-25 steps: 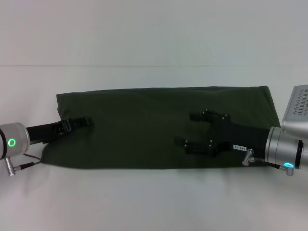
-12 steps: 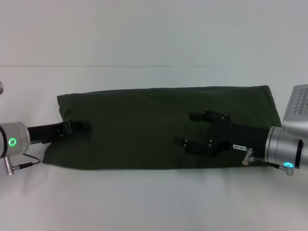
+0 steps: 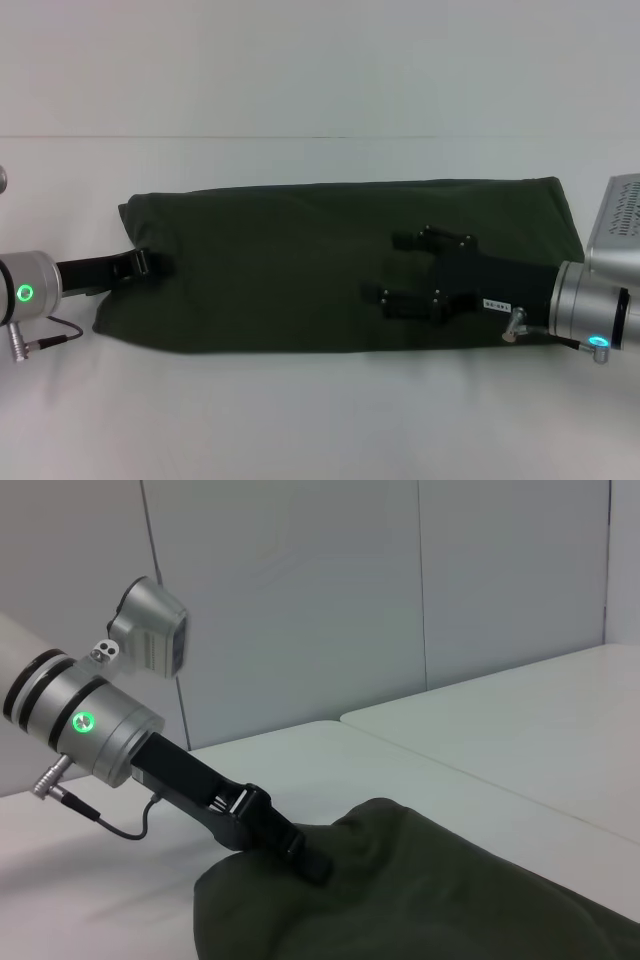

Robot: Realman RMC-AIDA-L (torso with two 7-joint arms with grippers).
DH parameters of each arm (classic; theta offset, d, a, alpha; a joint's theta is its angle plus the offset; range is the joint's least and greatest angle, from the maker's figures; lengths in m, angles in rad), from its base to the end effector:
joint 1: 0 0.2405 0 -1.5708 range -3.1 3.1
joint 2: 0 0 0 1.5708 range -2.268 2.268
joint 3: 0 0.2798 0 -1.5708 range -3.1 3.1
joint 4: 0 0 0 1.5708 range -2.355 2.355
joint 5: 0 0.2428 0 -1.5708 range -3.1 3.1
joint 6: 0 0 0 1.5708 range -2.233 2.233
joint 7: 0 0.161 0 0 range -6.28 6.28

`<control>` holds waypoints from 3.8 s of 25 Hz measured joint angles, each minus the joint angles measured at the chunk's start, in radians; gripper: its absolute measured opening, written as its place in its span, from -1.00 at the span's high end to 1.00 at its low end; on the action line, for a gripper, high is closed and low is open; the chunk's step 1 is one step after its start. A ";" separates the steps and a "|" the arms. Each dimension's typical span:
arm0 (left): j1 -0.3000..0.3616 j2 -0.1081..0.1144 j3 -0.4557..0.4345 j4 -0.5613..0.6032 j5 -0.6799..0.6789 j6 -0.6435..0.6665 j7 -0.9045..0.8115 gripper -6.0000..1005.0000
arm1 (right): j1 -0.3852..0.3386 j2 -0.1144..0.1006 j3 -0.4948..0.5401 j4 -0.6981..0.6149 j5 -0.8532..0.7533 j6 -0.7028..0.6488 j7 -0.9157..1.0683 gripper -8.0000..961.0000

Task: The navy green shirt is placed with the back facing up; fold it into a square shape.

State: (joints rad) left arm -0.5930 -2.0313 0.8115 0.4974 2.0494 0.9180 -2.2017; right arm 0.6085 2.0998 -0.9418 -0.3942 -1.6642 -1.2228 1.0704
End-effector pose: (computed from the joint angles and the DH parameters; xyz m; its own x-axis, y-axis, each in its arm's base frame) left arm -0.3603 0.4339 -0.0348 0.1932 0.7879 0.5848 0.9786 -0.1114 -0.1732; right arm 0.2735 0.3984 -0.0959 0.8281 -0.2088 -0.5202 -0.4005 -0.8697 -0.2884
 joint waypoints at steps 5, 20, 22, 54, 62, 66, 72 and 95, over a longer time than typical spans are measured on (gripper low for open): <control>0.000 0.005 0.000 0.001 0.000 0.003 0.001 0.62 | 0.003 0.000 0.000 0.000 0.000 0.000 0.000 -0.93; 0.024 0.120 -0.146 0.075 0.194 0.105 -0.076 0.78 | 0.007 0.000 0.000 0.000 0.000 0.004 0.000 -0.93; 0.019 0.130 -0.174 0.099 0.252 0.126 -0.105 0.78 | 0.008 0.000 0.000 0.000 0.000 0.005 0.000 -0.93; -0.178 -0.048 -0.240 0.186 -0.035 0.466 -0.345 0.78 | -0.013 -0.001 0.009 0.034 0.032 0.019 -0.024 -0.93; -0.185 -0.136 -0.236 -0.059 -0.214 0.312 -0.121 0.78 | -0.037 -0.004 0.028 0.033 0.039 0.028 -0.024 -0.93; -0.195 -0.138 -0.242 -0.183 -0.304 0.269 -0.003 0.78 | -0.056 -0.006 0.055 0.029 0.039 0.035 -0.024 -0.93; -0.212 -0.141 -0.243 -0.279 -0.392 0.254 0.120 0.76 | -0.082 -0.006 0.089 0.029 0.039 0.036 -0.024 -0.93; -0.205 -0.140 -0.251 -0.367 -0.514 0.263 0.459 -0.51 | -0.220 -0.009 0.305 0.041 0.038 0.008 0.000 -0.93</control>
State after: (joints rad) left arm -0.7983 -2.1711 0.5603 0.1304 1.5354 1.1811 -1.7427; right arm 0.3888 2.0907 -0.6369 -0.3527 -1.6260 -1.2150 1.0709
